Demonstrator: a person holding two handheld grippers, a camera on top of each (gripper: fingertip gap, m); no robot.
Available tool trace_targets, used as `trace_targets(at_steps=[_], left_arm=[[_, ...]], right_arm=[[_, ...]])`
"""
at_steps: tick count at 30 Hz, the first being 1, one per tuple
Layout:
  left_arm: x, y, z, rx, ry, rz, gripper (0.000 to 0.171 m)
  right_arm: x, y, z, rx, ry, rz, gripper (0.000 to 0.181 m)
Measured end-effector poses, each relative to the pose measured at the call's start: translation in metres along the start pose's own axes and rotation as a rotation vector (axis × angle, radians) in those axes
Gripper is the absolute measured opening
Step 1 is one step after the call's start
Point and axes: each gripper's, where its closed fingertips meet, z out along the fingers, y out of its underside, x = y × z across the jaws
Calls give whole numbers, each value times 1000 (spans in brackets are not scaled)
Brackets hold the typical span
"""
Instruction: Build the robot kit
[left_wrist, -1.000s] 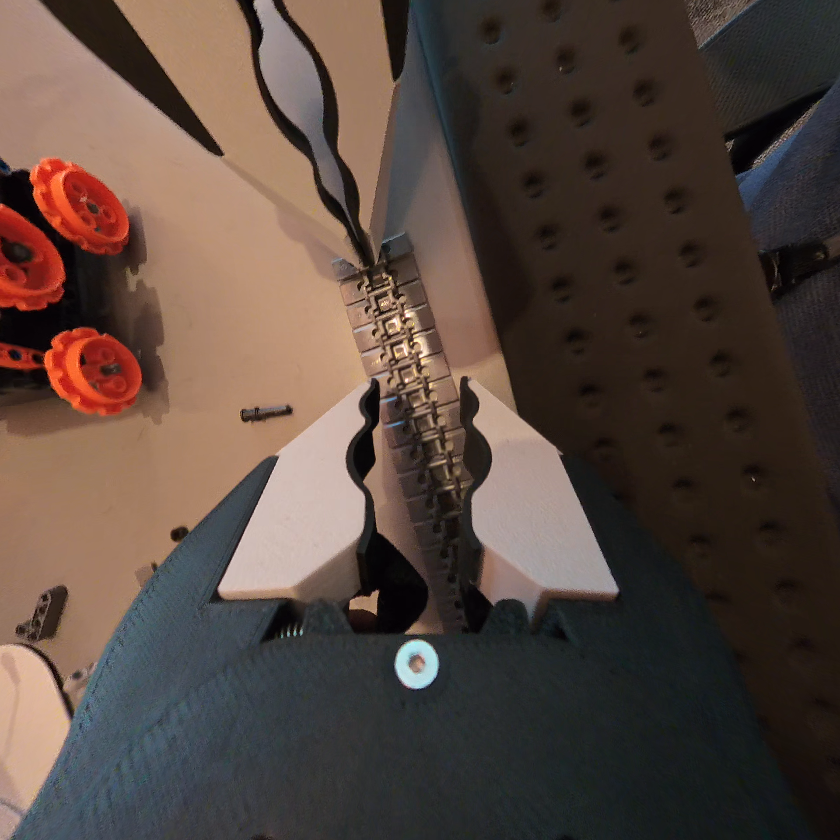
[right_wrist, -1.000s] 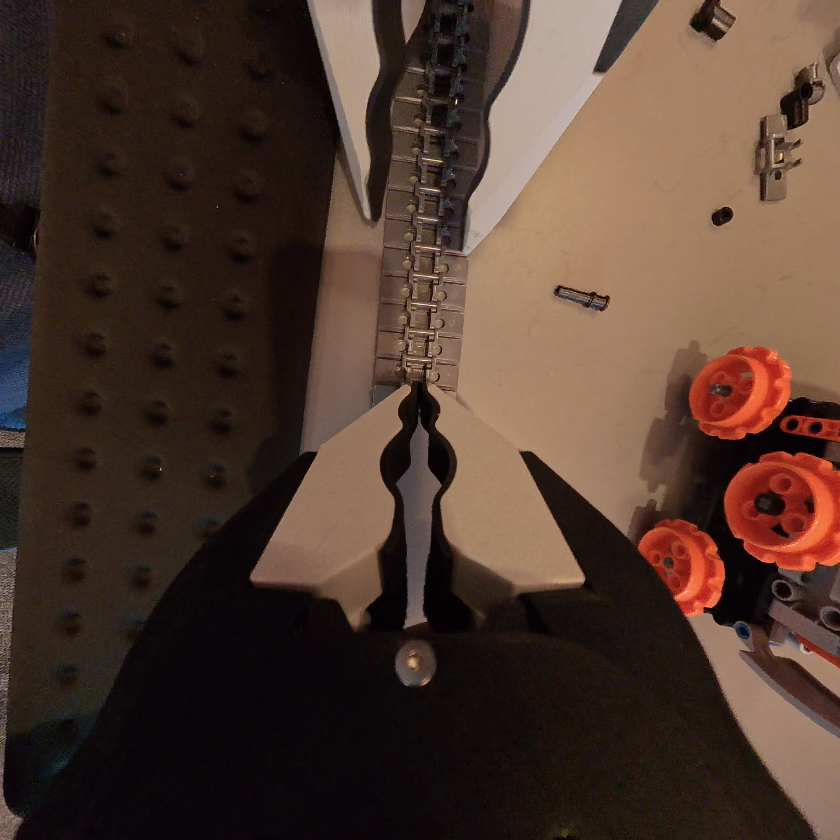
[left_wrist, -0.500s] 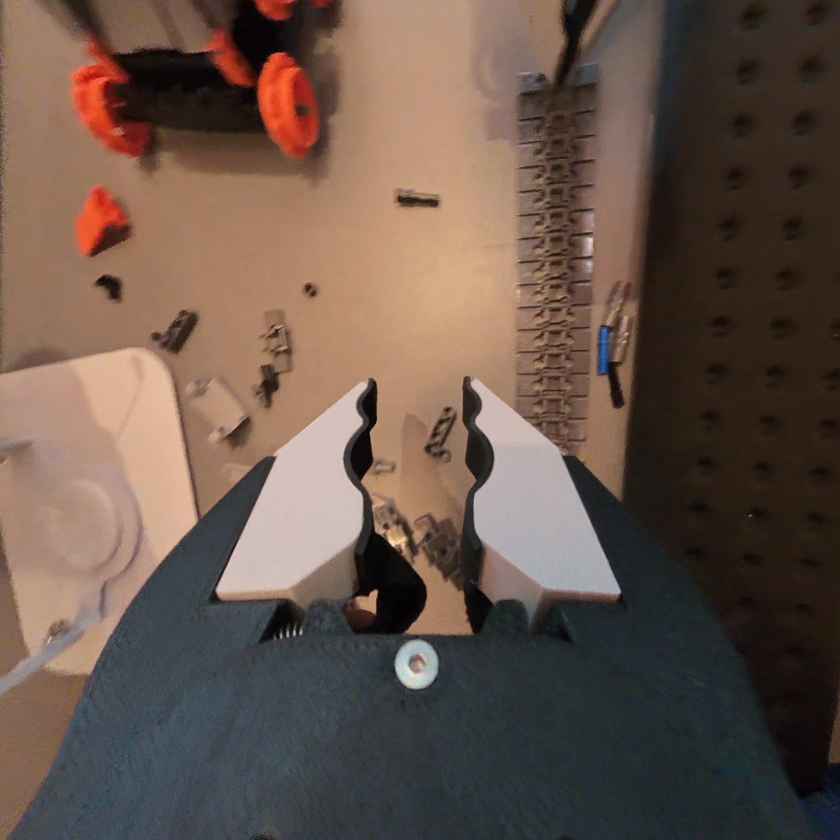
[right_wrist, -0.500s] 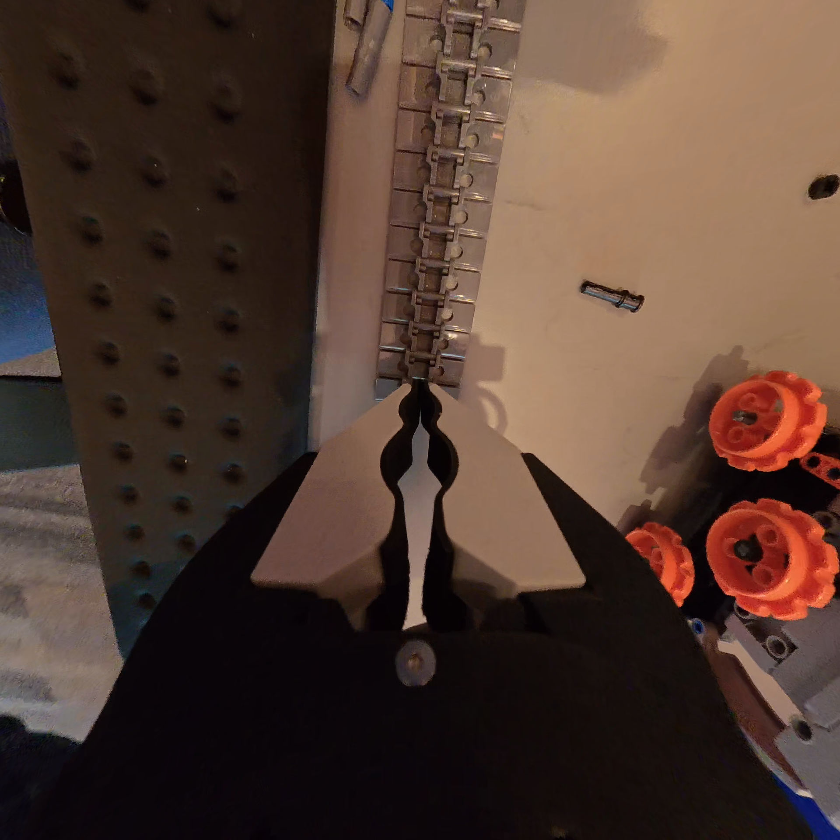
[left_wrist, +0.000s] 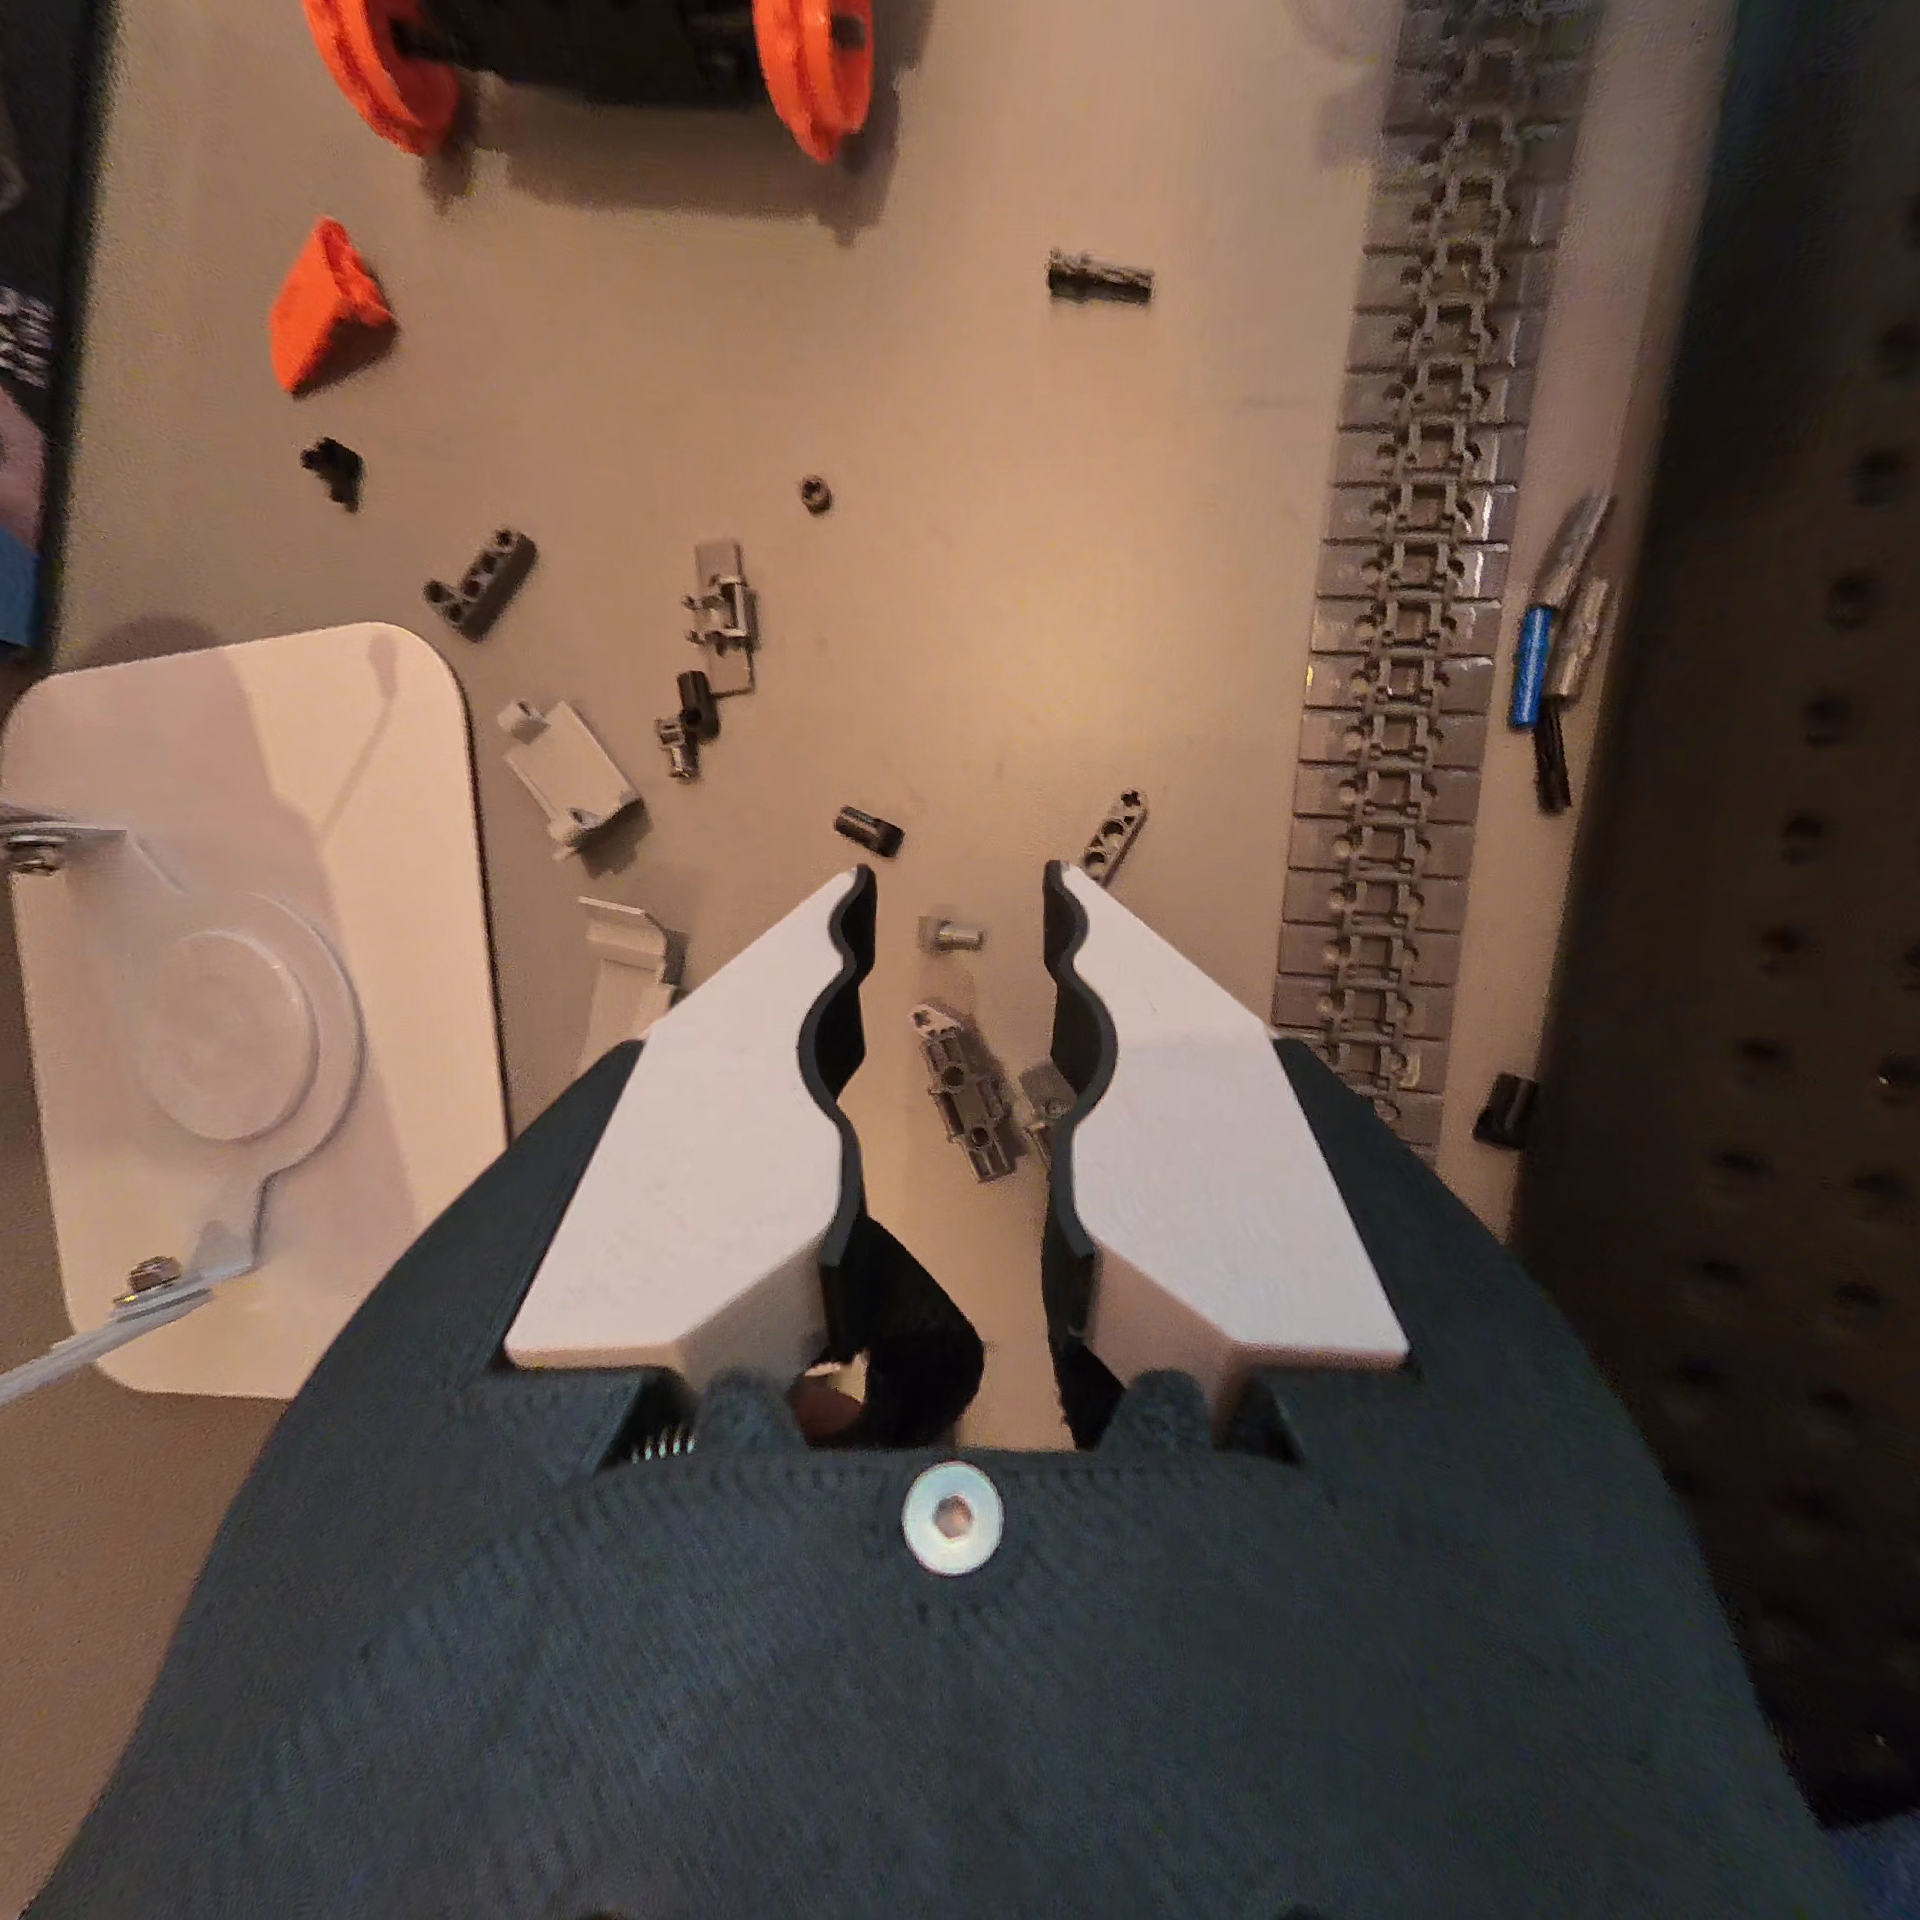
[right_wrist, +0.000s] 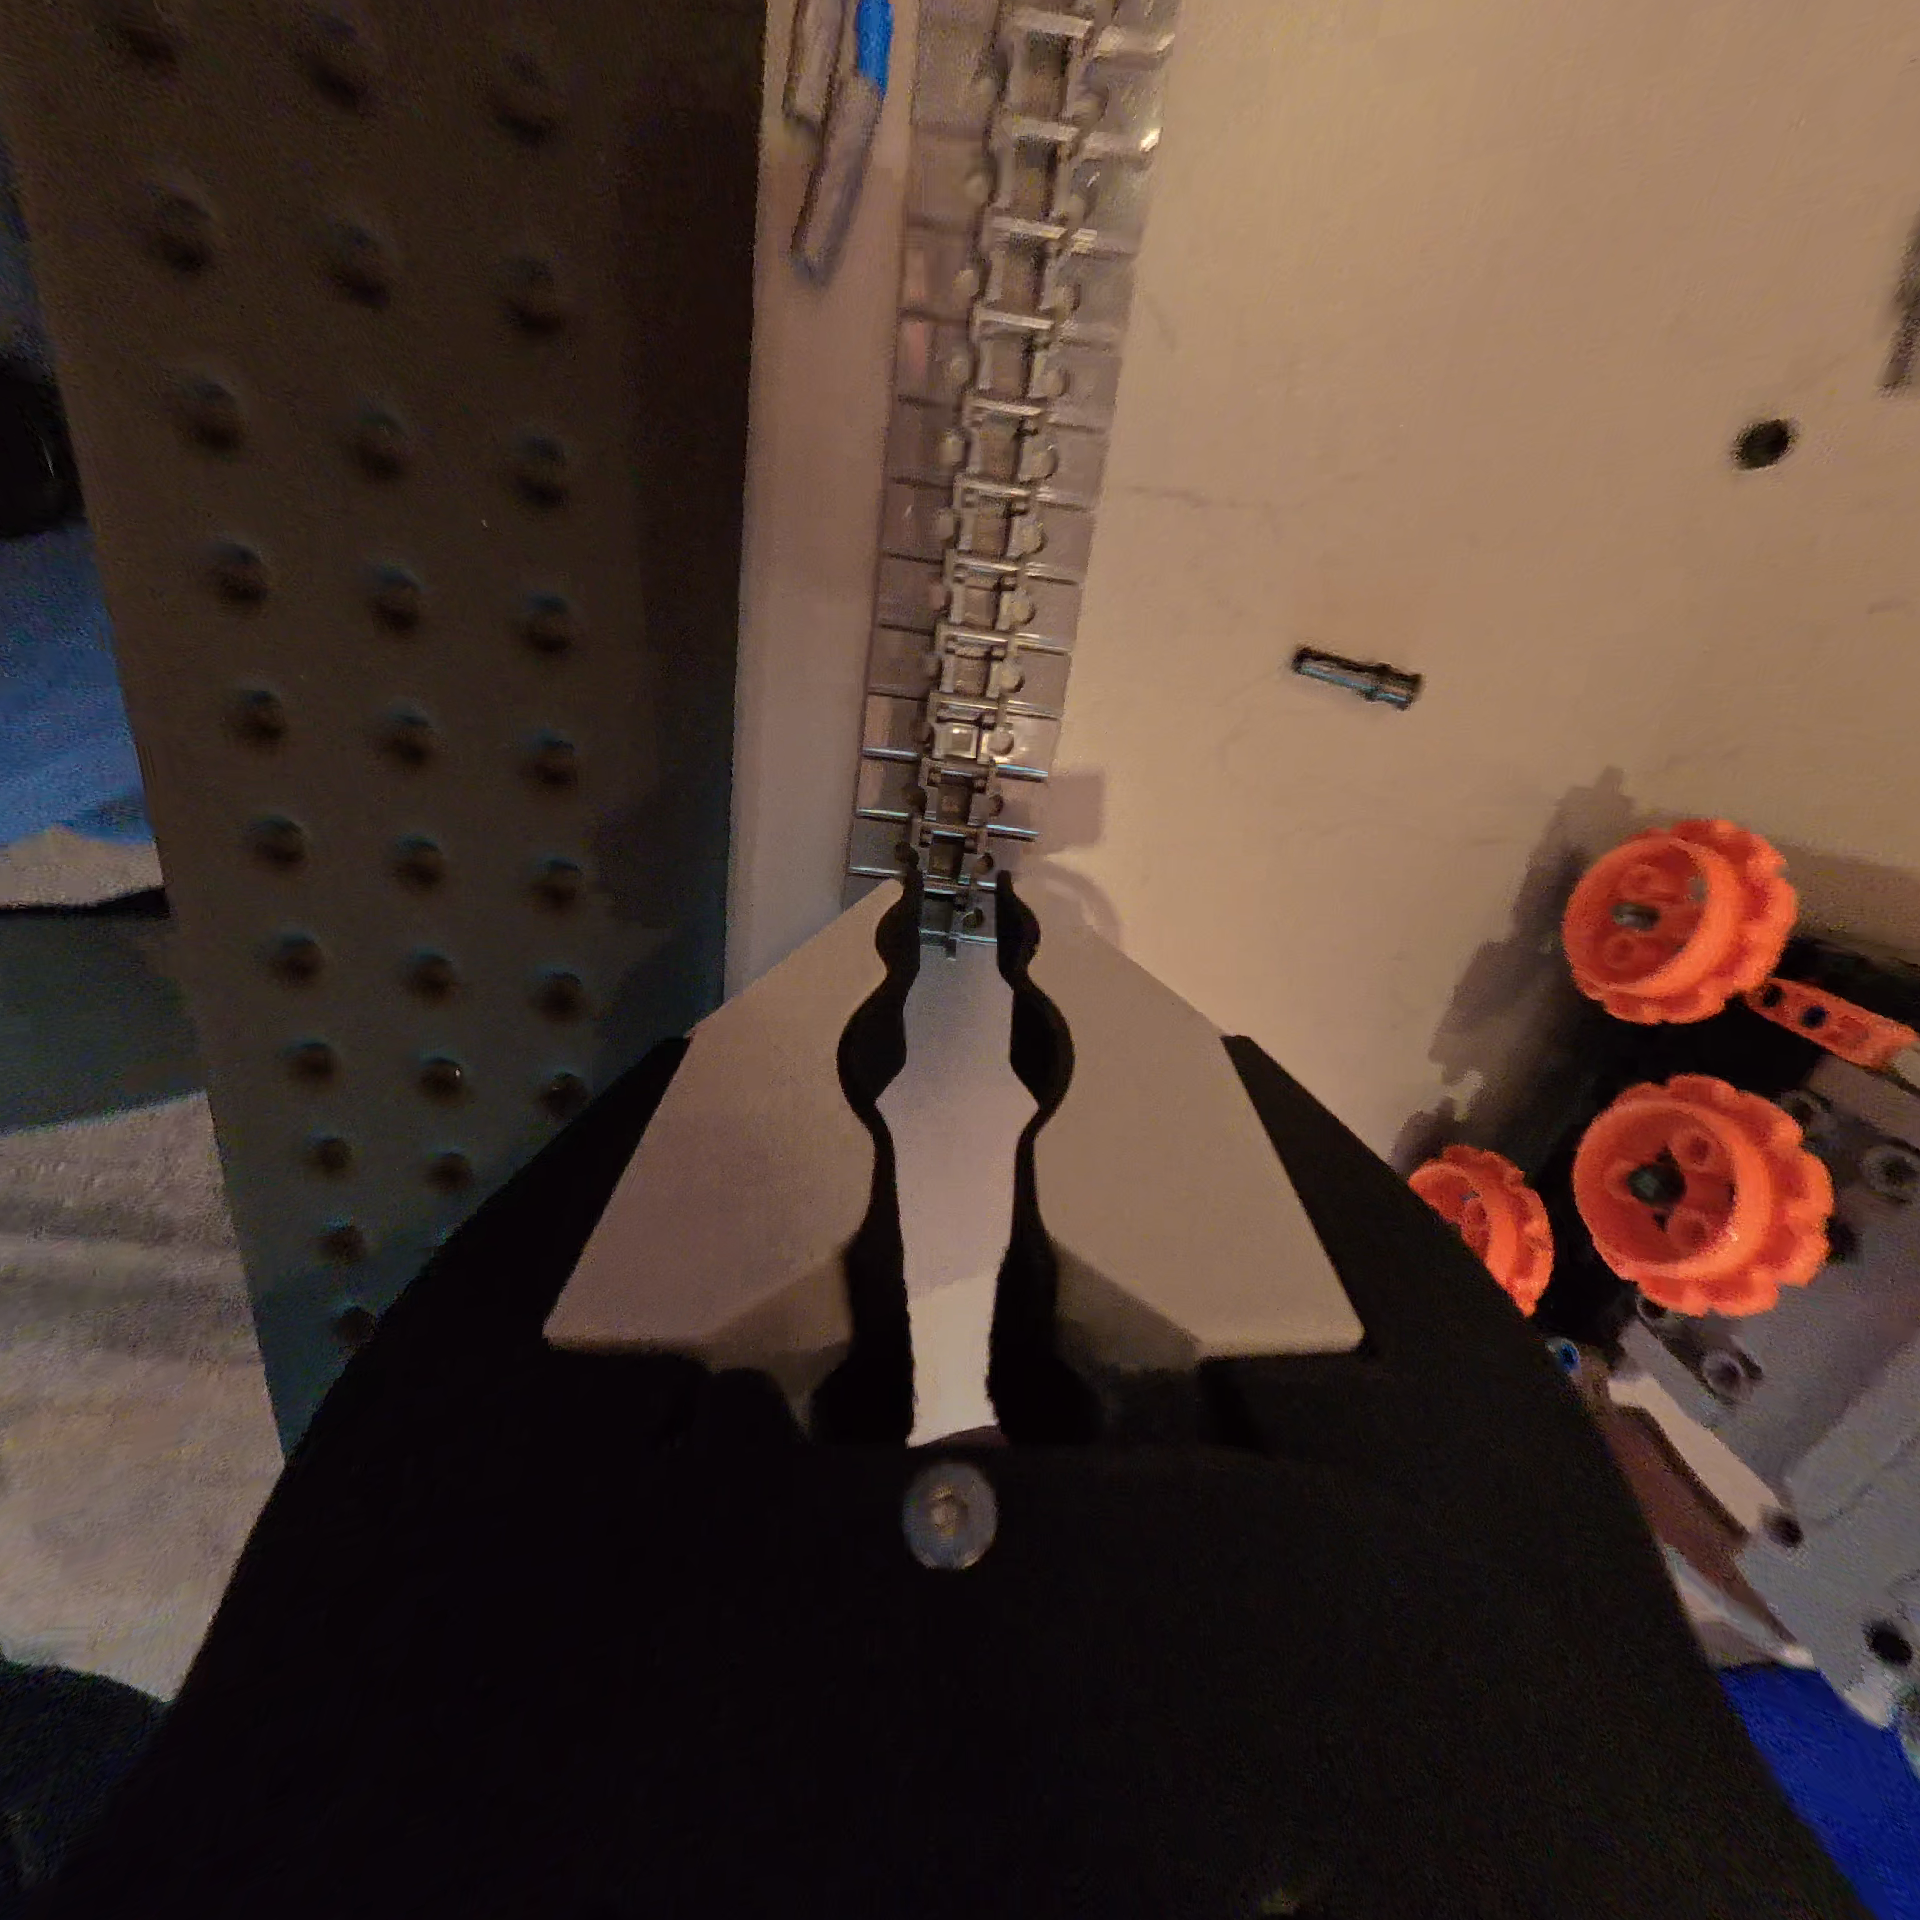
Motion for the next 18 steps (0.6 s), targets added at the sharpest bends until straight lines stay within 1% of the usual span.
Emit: trace_targets(at_steps=[1,3,5,7,9,13,16,18], left_arm=[[3,4,3,-20,8,7,31],[1,14,5,-66,-6,7,30],[-9,20,2,-81,-43,-19,28],[-20,37,0,-142,-82,-45,27],[-18,48,-2,-156,-54,-87,27],[-4,63,-2,-184,26,-148,27],[-3,75,5,-242,34,-165,26],[-2,76,8,-253,40,-155,24]], right_arm=[[2,-1,-5,30,23,11,16],[6,-4,-15,90,59,33,17],[11,-7,-22,152,90,52,18],[18,-7,-24,179,123,66,19],[24,-5,-23,182,154,74,19],[21,-8,-16,214,142,68,19],[20,-10,-13,221,140,60,19],[21,-11,-13,238,146,62,19]])
